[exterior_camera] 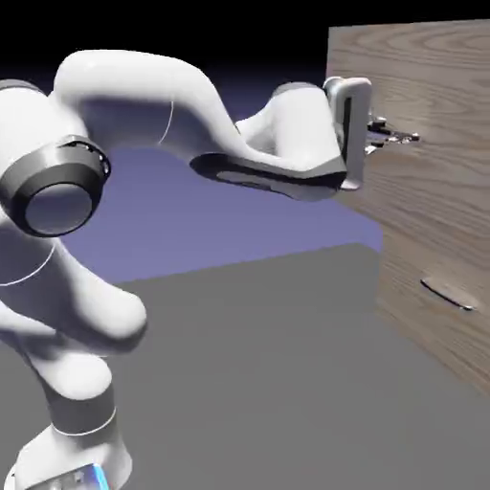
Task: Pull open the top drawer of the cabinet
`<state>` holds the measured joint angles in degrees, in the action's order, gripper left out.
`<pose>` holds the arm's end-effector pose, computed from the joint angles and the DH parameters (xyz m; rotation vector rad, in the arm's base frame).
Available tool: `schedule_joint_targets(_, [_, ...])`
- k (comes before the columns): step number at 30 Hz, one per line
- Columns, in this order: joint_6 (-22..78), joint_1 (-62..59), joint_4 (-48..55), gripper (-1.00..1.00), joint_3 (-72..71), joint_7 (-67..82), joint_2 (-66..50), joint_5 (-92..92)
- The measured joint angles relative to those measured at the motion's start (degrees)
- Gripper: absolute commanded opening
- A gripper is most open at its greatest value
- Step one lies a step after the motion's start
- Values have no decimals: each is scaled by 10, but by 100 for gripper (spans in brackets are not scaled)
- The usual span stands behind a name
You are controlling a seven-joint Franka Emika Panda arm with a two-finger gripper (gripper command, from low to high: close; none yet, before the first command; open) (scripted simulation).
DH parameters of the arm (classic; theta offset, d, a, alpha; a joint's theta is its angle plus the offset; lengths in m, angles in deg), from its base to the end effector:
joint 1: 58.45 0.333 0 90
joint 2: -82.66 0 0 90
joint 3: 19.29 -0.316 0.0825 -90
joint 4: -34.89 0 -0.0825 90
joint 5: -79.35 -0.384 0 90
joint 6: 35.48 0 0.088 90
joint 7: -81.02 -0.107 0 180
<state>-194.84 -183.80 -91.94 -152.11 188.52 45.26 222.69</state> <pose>0.4547 0.0094 0.5961 -0.6081 1.4638 -0.6236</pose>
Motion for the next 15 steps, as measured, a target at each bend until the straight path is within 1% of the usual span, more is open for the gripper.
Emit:
schedule_joint_targets(5, [67, 60, -35, -100, 16, 117, -104, -28])
schedule_joint_targets(15, [206, 265, -49, -100, 120, 340, -284, -64])
